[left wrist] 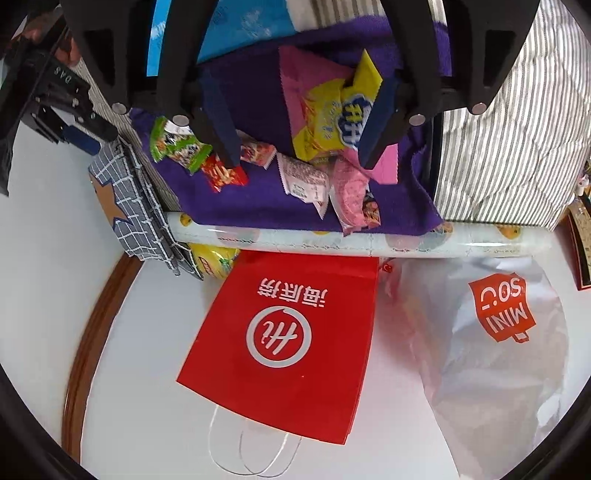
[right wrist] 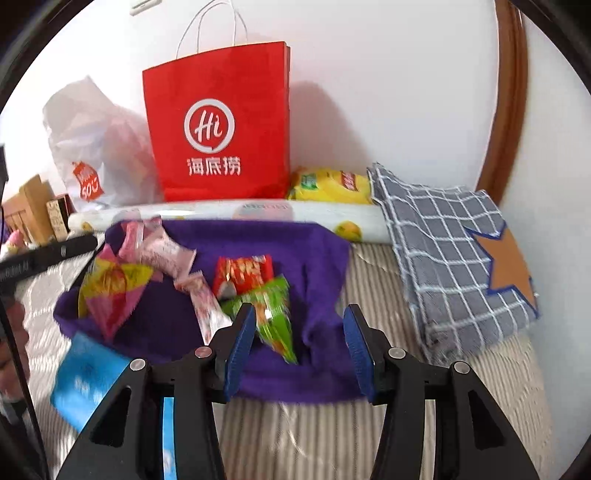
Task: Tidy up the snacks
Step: 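Move the right gripper to the pink candy packet and grasp it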
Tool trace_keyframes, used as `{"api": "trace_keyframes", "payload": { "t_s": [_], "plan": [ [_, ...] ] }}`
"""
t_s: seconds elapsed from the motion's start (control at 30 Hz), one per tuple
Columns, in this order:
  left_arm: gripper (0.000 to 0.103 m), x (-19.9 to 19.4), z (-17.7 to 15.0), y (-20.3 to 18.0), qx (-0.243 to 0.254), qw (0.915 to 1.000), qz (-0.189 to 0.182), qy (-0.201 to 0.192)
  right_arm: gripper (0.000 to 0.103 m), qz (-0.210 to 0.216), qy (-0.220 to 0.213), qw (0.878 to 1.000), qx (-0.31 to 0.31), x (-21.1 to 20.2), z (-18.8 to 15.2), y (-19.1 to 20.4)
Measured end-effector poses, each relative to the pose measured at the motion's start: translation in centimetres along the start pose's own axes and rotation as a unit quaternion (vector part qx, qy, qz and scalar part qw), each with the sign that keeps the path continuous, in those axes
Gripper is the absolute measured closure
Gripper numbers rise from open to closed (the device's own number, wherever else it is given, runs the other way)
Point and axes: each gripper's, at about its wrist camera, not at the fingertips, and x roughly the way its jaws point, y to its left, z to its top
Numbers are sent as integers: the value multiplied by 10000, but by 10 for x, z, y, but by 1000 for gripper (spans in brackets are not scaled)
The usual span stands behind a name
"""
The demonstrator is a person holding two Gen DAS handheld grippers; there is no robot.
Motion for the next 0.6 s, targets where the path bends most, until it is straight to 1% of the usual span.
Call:
{"api": "trace_keyframes", "payload": {
  "t_s": [0.07, 0.13, 0.23, 0.3, 0.37, 0.47, 0.6],
  "plan": [
    [35, -7, -6, -3, 13, 10000, -16, 58, 52, -9, 36, 10000, -18, -11, -11, -3],
    [35, -15, -13, -5, 116, 9999, 31, 123, 48, 115, 120, 9998, 69, -19, -22, -6],
    [34, -31, -24, -6, 284, 9994, 182, 99, 48, 370, 283, 9987, 210, -29, -38, -6],
    [34, -40, -30, -5, 351, 9990, 270, 83, 48, 506, 306, 9978, 295, -35, -50, -4],
    [33, -51, -35, -1, 359, 9987, 345, 73, 48, 641, 336, 9969, 322, -40, -60, 0],
    [33, -64, -43, 4, 302, 9988, 363, 121, 48, 911, 422, 9943, 368, -44, -74, 12],
    [33, -79, -56, 7, 264, 9989, 343, 161, 48, 1002, 439, 9937, 242, -45, -86, 31]
  ]
}}
